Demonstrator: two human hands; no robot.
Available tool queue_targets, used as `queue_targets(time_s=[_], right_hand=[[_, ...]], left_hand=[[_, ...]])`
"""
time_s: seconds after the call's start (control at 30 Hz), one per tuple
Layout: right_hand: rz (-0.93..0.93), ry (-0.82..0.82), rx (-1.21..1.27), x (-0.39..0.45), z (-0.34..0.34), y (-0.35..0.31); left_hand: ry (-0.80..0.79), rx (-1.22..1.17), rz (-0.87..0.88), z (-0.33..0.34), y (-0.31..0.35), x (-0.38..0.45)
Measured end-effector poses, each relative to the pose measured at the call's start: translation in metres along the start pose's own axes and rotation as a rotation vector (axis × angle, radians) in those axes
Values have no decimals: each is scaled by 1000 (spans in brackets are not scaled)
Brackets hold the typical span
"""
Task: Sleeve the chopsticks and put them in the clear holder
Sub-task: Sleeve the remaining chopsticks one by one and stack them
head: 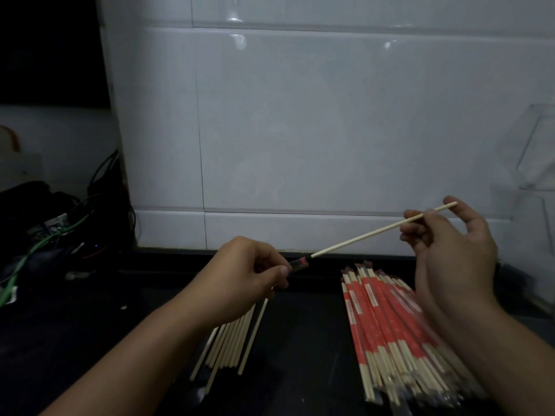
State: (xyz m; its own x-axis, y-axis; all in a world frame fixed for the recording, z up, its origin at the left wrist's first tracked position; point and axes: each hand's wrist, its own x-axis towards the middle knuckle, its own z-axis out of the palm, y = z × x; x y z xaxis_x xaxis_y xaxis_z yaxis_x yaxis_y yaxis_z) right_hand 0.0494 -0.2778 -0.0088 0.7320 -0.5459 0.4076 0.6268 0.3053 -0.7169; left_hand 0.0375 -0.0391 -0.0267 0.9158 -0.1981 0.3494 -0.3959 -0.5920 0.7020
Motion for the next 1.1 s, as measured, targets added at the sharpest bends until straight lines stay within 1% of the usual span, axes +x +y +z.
queue_targets(time_s=[0.1, 0.4, 0.6, 0.83, 1.1], right_hand=[[11, 19, 22, 2, 0, 0], [30, -38, -6, -3, 1, 5], [22, -38, -10, -3, 1, 3], [13, -62, -30, -6, 2, 4], [20, -44, -3, -4, 1, 3]], left_hand=[[17, -16, -20, 0, 1, 0], [1, -42, -64, 0, 4, -1], [-27, -34, -54, 1, 5, -2], [-22, -69, -39, 3, 6, -3], [-36, 4, -17, 0, 2, -1]])
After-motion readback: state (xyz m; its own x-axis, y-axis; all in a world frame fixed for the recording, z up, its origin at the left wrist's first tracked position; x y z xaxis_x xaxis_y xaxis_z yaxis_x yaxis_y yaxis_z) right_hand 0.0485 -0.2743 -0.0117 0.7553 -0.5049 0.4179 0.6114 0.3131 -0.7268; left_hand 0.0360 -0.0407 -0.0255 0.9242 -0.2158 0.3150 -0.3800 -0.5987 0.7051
